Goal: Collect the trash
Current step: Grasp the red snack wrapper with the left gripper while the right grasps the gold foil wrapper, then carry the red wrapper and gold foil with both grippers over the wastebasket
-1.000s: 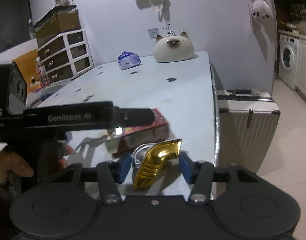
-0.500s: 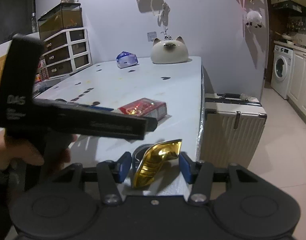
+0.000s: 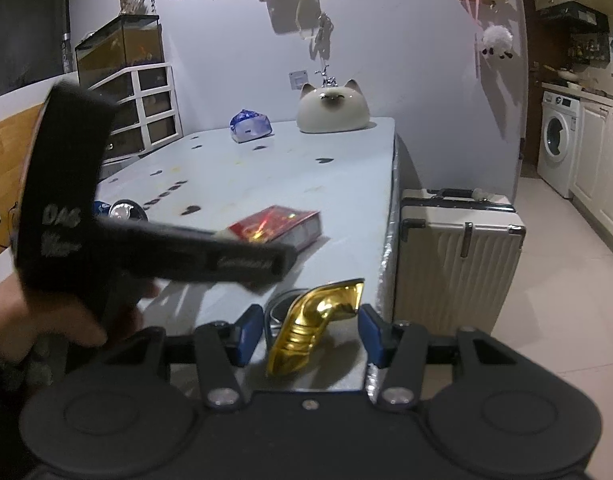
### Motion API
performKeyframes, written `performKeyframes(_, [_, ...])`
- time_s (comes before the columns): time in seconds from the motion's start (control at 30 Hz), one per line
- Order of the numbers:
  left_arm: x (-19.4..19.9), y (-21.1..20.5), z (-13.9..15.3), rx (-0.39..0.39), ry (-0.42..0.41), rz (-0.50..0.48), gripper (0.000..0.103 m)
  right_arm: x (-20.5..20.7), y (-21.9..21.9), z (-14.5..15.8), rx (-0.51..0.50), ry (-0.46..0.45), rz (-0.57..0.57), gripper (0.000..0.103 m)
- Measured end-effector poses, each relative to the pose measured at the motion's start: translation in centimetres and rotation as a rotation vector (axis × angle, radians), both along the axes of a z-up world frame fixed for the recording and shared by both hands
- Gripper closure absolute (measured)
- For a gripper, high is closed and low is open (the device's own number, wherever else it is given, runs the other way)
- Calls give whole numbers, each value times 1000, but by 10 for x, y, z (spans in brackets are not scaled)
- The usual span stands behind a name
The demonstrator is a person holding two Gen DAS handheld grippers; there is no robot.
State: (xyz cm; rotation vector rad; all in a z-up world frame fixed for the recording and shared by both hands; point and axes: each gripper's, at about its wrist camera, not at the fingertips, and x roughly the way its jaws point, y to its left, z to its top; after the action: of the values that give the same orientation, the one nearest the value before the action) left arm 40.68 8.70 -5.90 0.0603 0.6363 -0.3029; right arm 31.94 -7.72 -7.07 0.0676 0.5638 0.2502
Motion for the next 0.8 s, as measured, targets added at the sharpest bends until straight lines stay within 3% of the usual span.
performKeyframes(0.57, [-124, 30, 33, -57, -61, 192, 51, -60, -24, 26, 19, -53, 3, 50])
performKeyframes(0.8, [-183, 20, 36, -68, -76, 218, 51, -101, -45, 31, 10, -72, 8, 50])
